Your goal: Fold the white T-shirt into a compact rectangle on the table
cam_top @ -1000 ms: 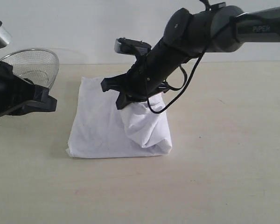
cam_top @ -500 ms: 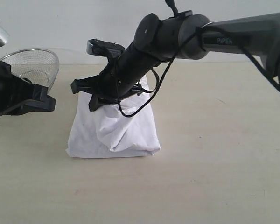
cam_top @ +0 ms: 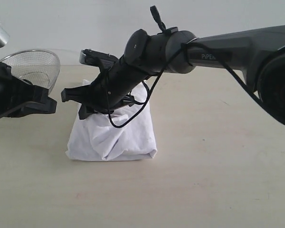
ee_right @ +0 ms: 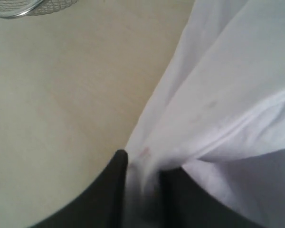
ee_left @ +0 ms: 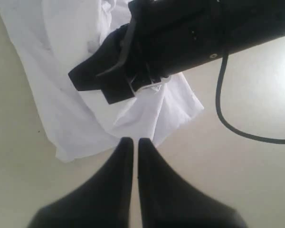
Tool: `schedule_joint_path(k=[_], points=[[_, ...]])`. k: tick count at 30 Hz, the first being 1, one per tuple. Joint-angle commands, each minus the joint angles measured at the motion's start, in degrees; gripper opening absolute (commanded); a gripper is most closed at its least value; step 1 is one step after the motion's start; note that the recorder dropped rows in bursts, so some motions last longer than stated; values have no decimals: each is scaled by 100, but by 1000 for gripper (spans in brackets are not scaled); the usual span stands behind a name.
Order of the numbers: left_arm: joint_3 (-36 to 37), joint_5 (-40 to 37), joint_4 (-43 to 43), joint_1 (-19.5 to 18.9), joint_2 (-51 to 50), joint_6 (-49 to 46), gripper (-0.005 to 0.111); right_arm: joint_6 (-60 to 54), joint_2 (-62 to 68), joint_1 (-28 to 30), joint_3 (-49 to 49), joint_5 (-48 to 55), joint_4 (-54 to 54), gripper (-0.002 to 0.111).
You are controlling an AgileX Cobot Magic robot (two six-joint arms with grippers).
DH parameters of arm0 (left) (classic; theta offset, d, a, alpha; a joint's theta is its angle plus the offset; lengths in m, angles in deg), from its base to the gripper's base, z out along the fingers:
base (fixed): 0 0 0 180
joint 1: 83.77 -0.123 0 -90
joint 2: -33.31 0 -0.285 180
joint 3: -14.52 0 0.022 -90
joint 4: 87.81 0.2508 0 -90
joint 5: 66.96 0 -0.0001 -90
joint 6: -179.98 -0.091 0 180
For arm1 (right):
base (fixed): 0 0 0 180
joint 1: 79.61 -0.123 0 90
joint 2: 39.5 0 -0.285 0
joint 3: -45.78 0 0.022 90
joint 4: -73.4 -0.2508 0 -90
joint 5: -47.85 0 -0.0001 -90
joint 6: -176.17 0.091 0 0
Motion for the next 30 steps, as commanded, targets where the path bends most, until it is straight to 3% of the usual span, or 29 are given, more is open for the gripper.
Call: schedule_joint_path(k=[1, 2, 3, 11, 30], points=[[-43, -42, 29, -15, 58, 41, 4, -203, -19, -15, -36, -50, -184, 60], [-43, -42, 29, -15, 58, 41, 4, -284, -19, -15, -36, -21, -246, 67], [-43, -42, 29, -15, 58, 41, 4, -365, -19, -15, -36, 21, -299, 68], [-43, -42, 29, -15, 58, 41, 4, -1497, -19, -15, -36, 330, -1411, 40], [-43, -151, 53, -15, 198, 41, 4, -1837, -487, -5, -36, 910, -1845, 39]])
